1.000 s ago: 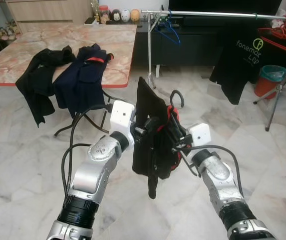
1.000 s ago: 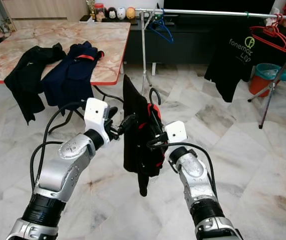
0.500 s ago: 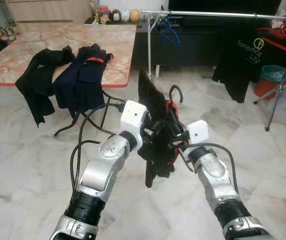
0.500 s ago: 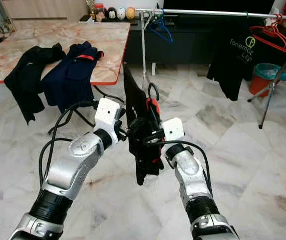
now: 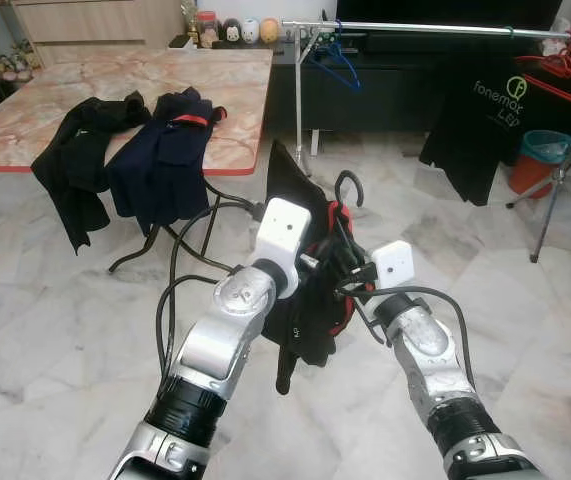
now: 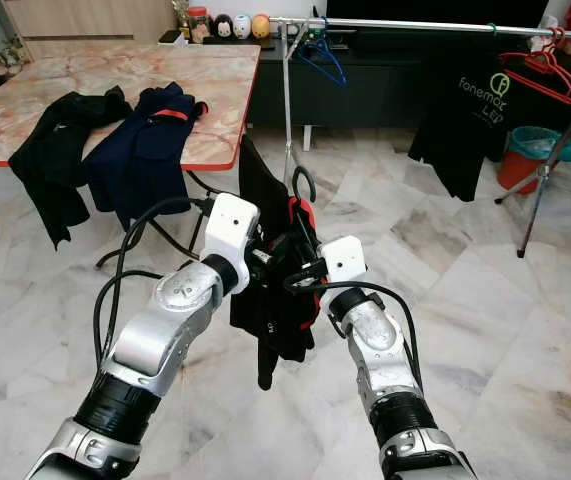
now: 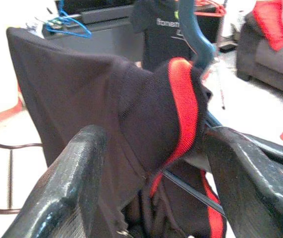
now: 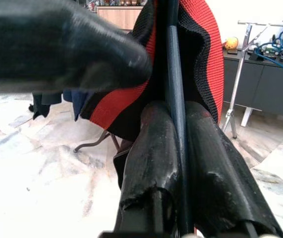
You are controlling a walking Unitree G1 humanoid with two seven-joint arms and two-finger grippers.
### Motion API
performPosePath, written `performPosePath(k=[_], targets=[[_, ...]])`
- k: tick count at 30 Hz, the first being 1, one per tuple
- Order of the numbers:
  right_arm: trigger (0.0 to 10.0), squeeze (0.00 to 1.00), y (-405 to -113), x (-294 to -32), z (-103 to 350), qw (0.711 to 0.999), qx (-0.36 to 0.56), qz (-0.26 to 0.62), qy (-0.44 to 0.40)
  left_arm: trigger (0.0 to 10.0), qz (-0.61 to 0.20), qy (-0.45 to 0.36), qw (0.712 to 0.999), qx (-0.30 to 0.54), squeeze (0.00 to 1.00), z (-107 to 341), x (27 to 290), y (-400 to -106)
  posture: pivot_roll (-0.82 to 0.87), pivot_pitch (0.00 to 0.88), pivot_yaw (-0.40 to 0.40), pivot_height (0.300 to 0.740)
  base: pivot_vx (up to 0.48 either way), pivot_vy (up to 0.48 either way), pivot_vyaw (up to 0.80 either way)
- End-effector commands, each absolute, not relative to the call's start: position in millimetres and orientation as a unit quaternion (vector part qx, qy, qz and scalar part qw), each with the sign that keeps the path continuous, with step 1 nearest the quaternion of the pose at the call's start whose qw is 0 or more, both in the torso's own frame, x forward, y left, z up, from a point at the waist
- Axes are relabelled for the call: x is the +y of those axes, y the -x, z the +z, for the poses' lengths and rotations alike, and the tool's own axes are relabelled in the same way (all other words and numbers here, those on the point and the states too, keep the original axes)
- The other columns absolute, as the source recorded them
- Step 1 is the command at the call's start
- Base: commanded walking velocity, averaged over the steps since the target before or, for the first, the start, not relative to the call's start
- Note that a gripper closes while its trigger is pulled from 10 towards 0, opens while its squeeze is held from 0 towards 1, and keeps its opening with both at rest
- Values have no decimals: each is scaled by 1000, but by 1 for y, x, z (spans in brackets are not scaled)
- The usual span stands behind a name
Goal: Hang hanger
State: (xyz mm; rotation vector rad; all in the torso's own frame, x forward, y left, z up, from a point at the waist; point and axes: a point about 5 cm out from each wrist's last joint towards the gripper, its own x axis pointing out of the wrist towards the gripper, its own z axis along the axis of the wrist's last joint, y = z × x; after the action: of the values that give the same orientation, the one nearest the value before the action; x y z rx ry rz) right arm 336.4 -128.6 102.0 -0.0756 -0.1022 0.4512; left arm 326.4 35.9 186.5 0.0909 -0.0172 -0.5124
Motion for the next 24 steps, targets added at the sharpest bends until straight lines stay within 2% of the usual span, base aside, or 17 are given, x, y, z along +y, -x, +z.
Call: performPosePath(k=[1,9,17,24], targets=[[0,0,-339,-126,115,970,-86,226,35,10000,-236,-61,970,-7,0,188,38,-329,111,0,33,740,0,0,0],[0,0,-338,-125,115,968,-86,235,33,10000,-208,-79,975,2,0,185,43,-332,110,0,36,740,0,0,0],[0,0,-337,-124,114,966,-82,244,32,10000,-282,-48,958,6,0,188,26,-321,111,0,38,740,0,0,0],[0,0,-337,-124,114,964,-81,251,31,10000,-269,-50,962,17,0,187,28,-324,111,0,39,740,0,0,0]])
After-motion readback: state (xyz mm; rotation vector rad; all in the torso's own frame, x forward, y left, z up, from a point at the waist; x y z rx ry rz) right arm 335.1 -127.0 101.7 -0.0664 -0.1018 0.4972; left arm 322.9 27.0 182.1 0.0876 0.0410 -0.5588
